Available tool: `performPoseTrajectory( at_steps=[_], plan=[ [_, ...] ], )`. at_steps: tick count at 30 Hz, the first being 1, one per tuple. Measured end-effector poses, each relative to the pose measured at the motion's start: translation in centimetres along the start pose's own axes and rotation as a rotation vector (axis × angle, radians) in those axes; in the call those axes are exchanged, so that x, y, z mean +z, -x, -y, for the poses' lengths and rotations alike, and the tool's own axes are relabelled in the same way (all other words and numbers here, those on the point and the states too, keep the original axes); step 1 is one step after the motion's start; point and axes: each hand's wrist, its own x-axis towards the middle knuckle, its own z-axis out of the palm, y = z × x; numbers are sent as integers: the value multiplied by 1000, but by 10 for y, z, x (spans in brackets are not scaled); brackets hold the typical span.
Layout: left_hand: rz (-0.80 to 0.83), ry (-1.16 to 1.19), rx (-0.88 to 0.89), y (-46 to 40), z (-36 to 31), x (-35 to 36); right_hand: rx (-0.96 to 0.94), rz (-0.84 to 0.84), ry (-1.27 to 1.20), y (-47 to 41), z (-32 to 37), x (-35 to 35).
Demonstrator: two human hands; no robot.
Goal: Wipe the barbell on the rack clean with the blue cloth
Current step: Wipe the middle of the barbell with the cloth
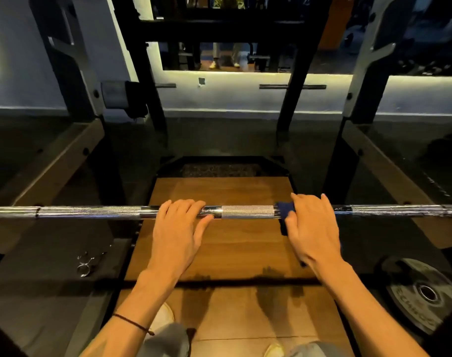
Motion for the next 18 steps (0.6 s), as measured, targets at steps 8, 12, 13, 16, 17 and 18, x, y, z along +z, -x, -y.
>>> performPoseTrajectory(
  at_steps=[8,12,13,16,17,18],
  plan=[
    [188,-4,-19,-40,-19,-15,-103,58,-122,-1,114,10],
    [362,360,-257,-73,-50,-4,-245,99,-67,-5,99,10],
    [412,324,-288,-75,-54,2,-279,108,-41,-6,92,9],
    [391,44,-233,-69,-60,12,-275,95,0,-10,70,3],
    [372,30,-213,-66,-60,11,-237,64,6,-11,56,3],
    [366,39,-201,-63,-59,11,-189,24,16,-11,37,3]
  ],
)
